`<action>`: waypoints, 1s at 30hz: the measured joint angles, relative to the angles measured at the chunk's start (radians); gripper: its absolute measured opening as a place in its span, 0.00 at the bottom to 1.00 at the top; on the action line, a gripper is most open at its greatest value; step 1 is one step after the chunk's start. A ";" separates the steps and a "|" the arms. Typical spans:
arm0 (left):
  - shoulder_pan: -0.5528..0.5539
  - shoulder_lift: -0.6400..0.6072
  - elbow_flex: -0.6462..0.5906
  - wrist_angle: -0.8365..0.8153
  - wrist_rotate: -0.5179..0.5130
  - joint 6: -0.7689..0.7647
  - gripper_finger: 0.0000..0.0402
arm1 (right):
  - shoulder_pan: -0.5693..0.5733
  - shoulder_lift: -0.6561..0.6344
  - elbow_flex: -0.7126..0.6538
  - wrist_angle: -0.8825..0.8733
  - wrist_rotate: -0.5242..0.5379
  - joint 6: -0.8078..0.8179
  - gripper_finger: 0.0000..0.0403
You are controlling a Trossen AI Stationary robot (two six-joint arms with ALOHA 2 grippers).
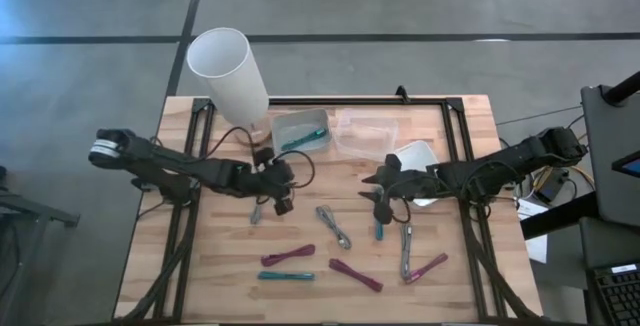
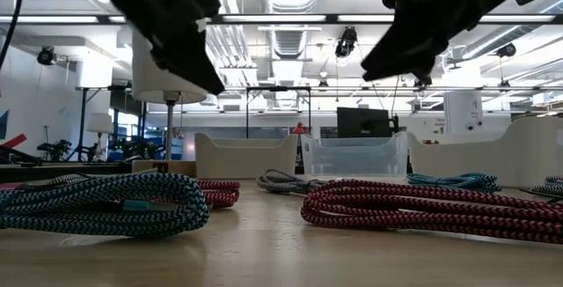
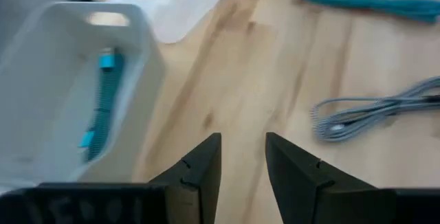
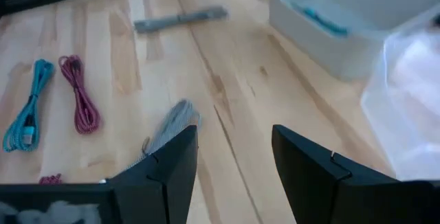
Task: Pick & Place USB Port
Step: Put the right blue and black USB cable into the gray bin
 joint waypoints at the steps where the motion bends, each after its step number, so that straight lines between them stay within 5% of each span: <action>1: 0.000 -0.007 -0.029 0.045 0.016 0.006 0.31 | 0.003 0.000 -0.001 -0.017 0.000 0.025 0.46; 12: 0.000 -0.029 -0.223 0.411 0.146 0.131 0.31 | 0.014 0.000 -0.001 -0.219 -0.002 0.346 0.40; 23: 0.000 -0.029 -0.234 0.424 0.146 0.140 0.31 | 0.013 0.133 0.039 -0.344 -0.039 0.552 0.40; 30: 0.000 -0.029 -0.229 0.422 0.146 0.140 0.31 | 0.011 0.297 0.268 -0.700 -0.042 0.614 0.40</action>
